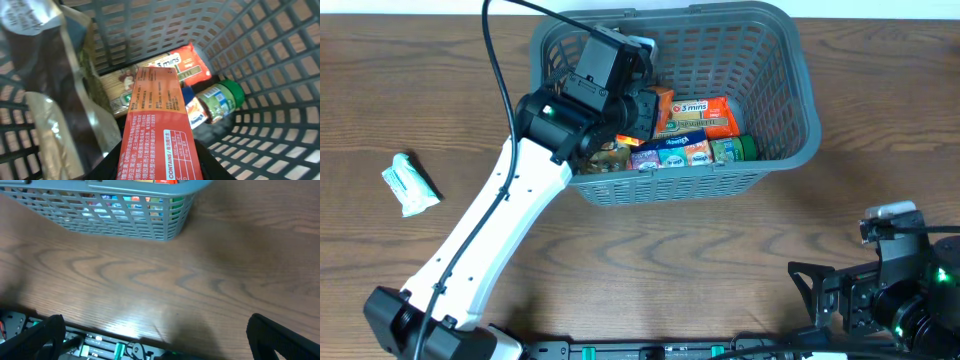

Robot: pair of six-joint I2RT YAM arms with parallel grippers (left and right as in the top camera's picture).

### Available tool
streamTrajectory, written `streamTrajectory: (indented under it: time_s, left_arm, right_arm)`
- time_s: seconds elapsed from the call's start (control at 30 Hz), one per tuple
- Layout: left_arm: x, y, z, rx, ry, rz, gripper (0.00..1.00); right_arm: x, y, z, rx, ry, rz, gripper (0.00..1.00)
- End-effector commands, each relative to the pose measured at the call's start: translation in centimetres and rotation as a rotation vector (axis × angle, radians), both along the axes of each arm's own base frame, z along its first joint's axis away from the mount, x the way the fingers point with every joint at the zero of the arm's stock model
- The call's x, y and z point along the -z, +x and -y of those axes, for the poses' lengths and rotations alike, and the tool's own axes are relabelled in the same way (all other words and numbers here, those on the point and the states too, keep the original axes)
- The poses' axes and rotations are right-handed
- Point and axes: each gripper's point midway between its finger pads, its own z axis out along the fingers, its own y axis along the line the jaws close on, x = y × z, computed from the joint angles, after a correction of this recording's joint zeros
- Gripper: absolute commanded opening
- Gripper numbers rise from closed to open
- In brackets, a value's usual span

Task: Pack container
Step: 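Carry the Redoxon box into the basket and release it, then move the left gripper to the pale green pouch and grasp it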

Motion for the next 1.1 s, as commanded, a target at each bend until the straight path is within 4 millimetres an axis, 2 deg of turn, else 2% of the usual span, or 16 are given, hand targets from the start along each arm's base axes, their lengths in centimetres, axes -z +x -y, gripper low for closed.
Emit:
streamTrajectory:
  time_s: [0.0,0.03,0.13,0.2,0.27,0.33,0.43,0.5,0.57,0.63,0.7,0.8,0.9,1.07]
  left_arm:
    - [-2.1,0.2,-0.9,-0.04,0.004,0.057,0.57]
    - [-2.1,0.1,-0.9,-0.04,0.005,0.055,0.99]
    - [-3.6,0.0,-1.0,-0.041,-0.016,0.091,0.99]
    - [-6.2,-0.1,-1.7,-0.055,-0.026,0.157,0.99]
    - [-9.4,-0.4,-3.7,-0.129,-0.008,0.249,0.99]
    - [-12.6,-1.2,-6.6,-0.228,0.009,0.343,0.99]
    - [-16.5,-3.1,-13.0,-0.466,0.01,0.443,0.99]
    - [-17.7,-4.6,-17.6,-0.623,0.036,0.473,0.99]
    - [-18.0,-6.2,-22.3,-0.764,0.095,0.48,0.98]
    - [-17.8,-7.6,-26.3,-0.881,0.142,0.463,0.98]
    - [-17.3,-8.5,-29.5,-0.982,0.185,0.433,0.98]
    - [-15.4,-9.5,-33.9,-1.138,0.243,0.354,0.99]
    - [-12.0,-9.4,-37.3,-1.242,0.273,0.22,0.98]
    - [-4.7,-6.8,-40.4,-1.265,0.233,-0.034,0.98]
  right_arm:
    - [0.0,0.0,0.1,0.006,-0.001,-0.001,0.99]
    - [0.0,0.0,0.1,0.006,-0.001,-0.001,0.99]
    - [0.0,0.0,0.1,0.006,-0.001,-0.001,0.99]
    - [0.0,0.0,0.1,0.006,-0.001,-0.001,0.99]
    - [0.0,0.0,0.1,0.006,-0.001,-0.001,0.99]
    - [0.0,0.0,0.1,0.006,-0.001,-0.001,0.99]
    - [0.0,0.0,0.1,0.006,-0.001,-0.001,0.99]
    - [0.0,0.0,0.1,0.006,-0.001,-0.001,0.99]
    - [0.0,0.0,0.1,0.006,-0.001,-0.001,0.99]
    - [0.0,0.0,0.1,0.006,-0.001,-0.001,0.99]
    - [0.0,0.0,0.1,0.006,-0.001,-0.001,0.99]
    - [0.0,0.0,0.1,0.006,-0.001,-0.001,0.99]
    - [0.0,0.0,0.1,0.006,-0.001,-0.001,0.99]
    - [0.0,0.0,0.1,0.006,-0.001,-0.001,0.99]
